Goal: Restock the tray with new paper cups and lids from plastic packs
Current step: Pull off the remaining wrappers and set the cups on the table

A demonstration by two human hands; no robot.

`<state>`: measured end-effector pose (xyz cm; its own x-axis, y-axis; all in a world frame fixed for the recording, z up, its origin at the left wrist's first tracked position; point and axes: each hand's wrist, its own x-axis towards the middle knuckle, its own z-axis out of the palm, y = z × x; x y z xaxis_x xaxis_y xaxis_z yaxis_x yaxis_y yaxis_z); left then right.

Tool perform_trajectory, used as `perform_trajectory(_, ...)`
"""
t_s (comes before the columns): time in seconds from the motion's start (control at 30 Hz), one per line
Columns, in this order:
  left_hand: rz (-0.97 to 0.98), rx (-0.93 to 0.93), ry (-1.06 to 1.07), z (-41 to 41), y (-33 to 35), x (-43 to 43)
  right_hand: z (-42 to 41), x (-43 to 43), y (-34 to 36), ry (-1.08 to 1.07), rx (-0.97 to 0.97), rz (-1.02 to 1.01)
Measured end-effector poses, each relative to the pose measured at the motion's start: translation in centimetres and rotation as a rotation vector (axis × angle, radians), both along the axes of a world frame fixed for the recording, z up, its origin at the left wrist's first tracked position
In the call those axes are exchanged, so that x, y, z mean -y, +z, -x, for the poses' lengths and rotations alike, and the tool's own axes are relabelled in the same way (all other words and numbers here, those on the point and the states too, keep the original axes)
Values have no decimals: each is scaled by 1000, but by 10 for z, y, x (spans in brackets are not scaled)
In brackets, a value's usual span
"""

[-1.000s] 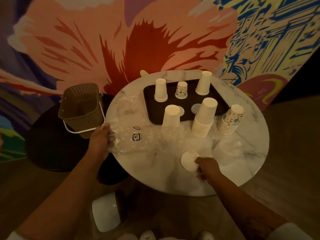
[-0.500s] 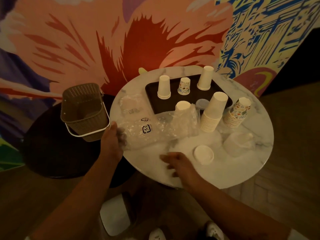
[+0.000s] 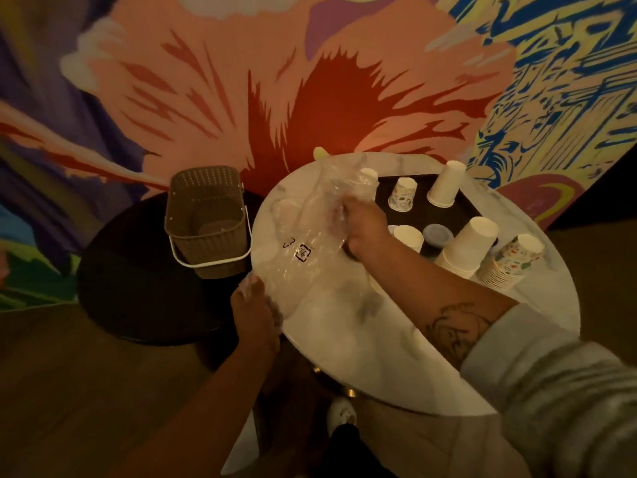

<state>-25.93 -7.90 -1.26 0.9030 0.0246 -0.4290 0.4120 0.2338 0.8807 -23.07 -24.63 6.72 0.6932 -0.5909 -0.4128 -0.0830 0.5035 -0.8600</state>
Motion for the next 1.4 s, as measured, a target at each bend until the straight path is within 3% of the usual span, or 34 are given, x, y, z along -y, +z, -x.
perform_trajectory(0.1,-6,2,-5,9,-8,7,-25,18,3,-30,-41,91)
perform_trajectory(0.2,-101,35,-170,9,-12,10,-58,38,-5,-57,-104,202)
perform_trajectory(0.3,-290,35,-409,-8,-19,14,-93,56,-21,89,-193,408)
perform_trajectory(0.43,-641,3,-560,-33,-28,28,-131,68,-46,393,-338,719)
perform_trajectory(0.57,-951,171,-661,-48,-38,43,-164,70,-82,563,-461,919)
perform_trajectory(0.67,-1203,436,-712,-52,-54,50,-179,66,-111,546,-542,1045)
perform_trajectory(0.7,-1270,548,-783,-54,-58,53,-179,63,-116,474,-603,1155)
perform_trajectory(0.77,-1341,729,-894,-57,-68,61,-178,58,-127,429,-630,1560)
perform_trajectory(0.83,-1384,790,-1009,-61,-77,70,-179,55,-142,665,-445,1925)
perform_trajectory(0.9,-1385,809,-1159,-66,-80,78,-182,53,-161,992,-353,2102)
perform_trajectory(1.03,-1396,757,-1457,-73,-90,87,-199,53,-183,1113,-478,1999)
perform_trajectory(1.4,-1230,746,-1586,-56,-92,77,-242,68,-180,1248,-504,1939)
